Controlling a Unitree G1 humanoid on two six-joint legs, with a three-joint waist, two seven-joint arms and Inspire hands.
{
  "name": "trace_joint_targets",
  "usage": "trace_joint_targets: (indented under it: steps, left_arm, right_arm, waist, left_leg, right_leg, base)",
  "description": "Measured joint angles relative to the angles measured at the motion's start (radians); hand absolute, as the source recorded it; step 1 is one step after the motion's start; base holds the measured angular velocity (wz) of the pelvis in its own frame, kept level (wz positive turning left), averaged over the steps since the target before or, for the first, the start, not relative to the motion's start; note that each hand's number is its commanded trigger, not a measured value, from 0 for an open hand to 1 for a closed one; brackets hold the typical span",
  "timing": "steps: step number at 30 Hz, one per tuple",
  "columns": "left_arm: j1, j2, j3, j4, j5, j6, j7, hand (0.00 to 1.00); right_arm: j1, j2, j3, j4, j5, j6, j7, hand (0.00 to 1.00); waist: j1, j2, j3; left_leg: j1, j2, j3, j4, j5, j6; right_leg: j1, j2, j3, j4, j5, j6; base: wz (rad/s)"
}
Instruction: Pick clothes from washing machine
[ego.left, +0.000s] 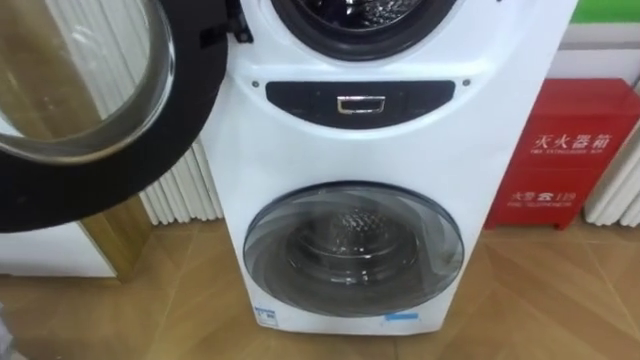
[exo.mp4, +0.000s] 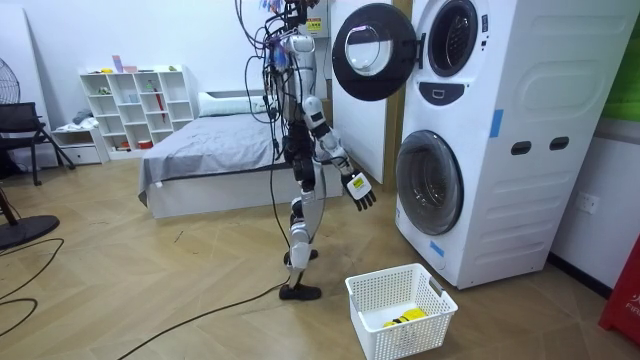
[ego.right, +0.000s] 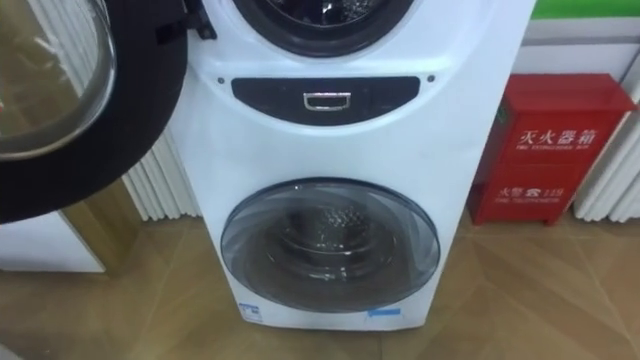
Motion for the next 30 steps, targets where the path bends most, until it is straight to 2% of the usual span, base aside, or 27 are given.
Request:
trace_joint_targets:
  steps: [2, 6, 9, 14, 18, 23, 25, 27, 30]
  left_arm:
    - [-0.025, 0.026, 0.002, -0.051, -0.02, -0.001, 0.0, 0.0]
    - [-0.107, 0.064, -0.001, -0.114, -0.059, -0.01, 0.0, 0.0]
    - [-0.107, 0.072, -0.004, -0.193, -0.059, -0.011, -0.001, 0.0]
    - [-0.107, 0.075, -0.01, -0.265, -0.058, -0.011, 0.0, 0.0]
    - [-0.107, 0.103, -0.01, -0.327, -0.054, -0.003, 0.0, 0.0]
    - [-0.108, 0.132, -0.01, -0.405, -0.048, 0.0, -0.003, 0.0]
    - [-0.109, 0.134, -0.01, -0.416, -0.047, 0.01, -0.002, 0.0]
    - [-0.109, 0.134, -0.01, -0.461, -0.034, 0.052, -0.001, 0.0]
    - [-0.109, 0.135, -0.01, -0.499, -0.002, 0.075, -0.001, 0.0]
  right_arm:
    - [0.006, -0.001, -0.013, -0.012, -0.032, 0.0, 0.003, 0.0]
    - [0.01, -0.012, -0.012, -0.009, -0.057, 0.0, 0.008, 0.0]
    - [0.02, -0.018, -0.011, -0.034, -0.057, 0.003, 0.008, 0.0]
    - [0.023, -0.02, -0.001, -0.045, -0.056, 0.004, -0.001, 0.0]
    - [0.037, -0.021, -0.001, -0.077, -0.056, 0.007, -0.012, 0.0]
    - [0.039, -0.021, -0.002, -0.077, -0.058, 0.008, -0.001, 0.0]
    - [0.048, -0.021, -0.001, -0.077, -0.056, 0.009, 0.004, 0.0]
    - [0.056, -0.024, -0.002, -0.084, -0.057, 0.026, 0.004, 0.0]
    - [0.083, -0.027, -0.001, -0.143, -0.071, 0.029, 0.009, 0.0]
  waist:
    - [-0.006, 0.008, -0.004]
    - [-0.013, 0.013, -0.0049]
    - [-0.024, 0.012, -0.0057]
    - [-0.025, 0.01, -0.009]
    - [-0.025, 0.016, -0.011]
    - [-0.029, 0.023, -0.0072]
    - [-0.03, 0.025, -0.0067]
    - [-0.028, 0.026, -0.0062]
    - [-0.024, 0.019, -0.006]
  left_leg:
    - [0.001, 0.0, 0.0, 0.0, 0.0, 0.0]
    - [0.0, -0.001, 0.0, 0.0, 0.0, 0.0]
    - [-0.002, -0.001, 0.002, -0.002, 0.0, 0.0]
    - [0.0, -0.001, -0.001, -0.002, 0.0, 0.0]
    - [0.003, -0.001, -0.001, -0.002, 0.0, 0.0]
    - [0.018, -0.001, -0.001, -0.002, 0.0, 0.0]
    - [0.015, 0.0, -0.001, -0.002, 0.0, 0.0]
    - [0.003, 0.0, -0.003, -0.002, -0.002, 0.002]
    - [-0.009, 0.0, -0.004, -0.001, -0.003, 0.003]
  right_leg:
    - [0.0, 0.0, 0.005, 0.001, 0.0, 0.0]
    - [-0.003, 0.0, 0.014, 0.001, 0.0, 0.001]
    - [-0.01, 0.0, 0.017, 0.001, -0.001, 0.001]
    - [-0.01, 0.0, 0.018, 0.001, -0.001, 0.001]
    - [-0.006, 0.0, 0.014, 0.001, 0.0, 0.001]
    - [0.007, -0.001, 0.016, 0.003, -0.001, 0.001]
    - [0.004, 0.0, 0.016, 0.003, -0.001, 0.001]
    - [-0.008, 0.0, 0.013, 0.008, -0.001, 0.001]
    - [-0.024, 0.0, 0.014, 0.017, 0.0, 0.002]
  base:
    - [-0.02]
    - [-0.01]
    - [-0.07]
    - [-0.03]
    - [0.0]
    - [-0.02]
    - [0.0]
    - [0.06]
    - [0.01]
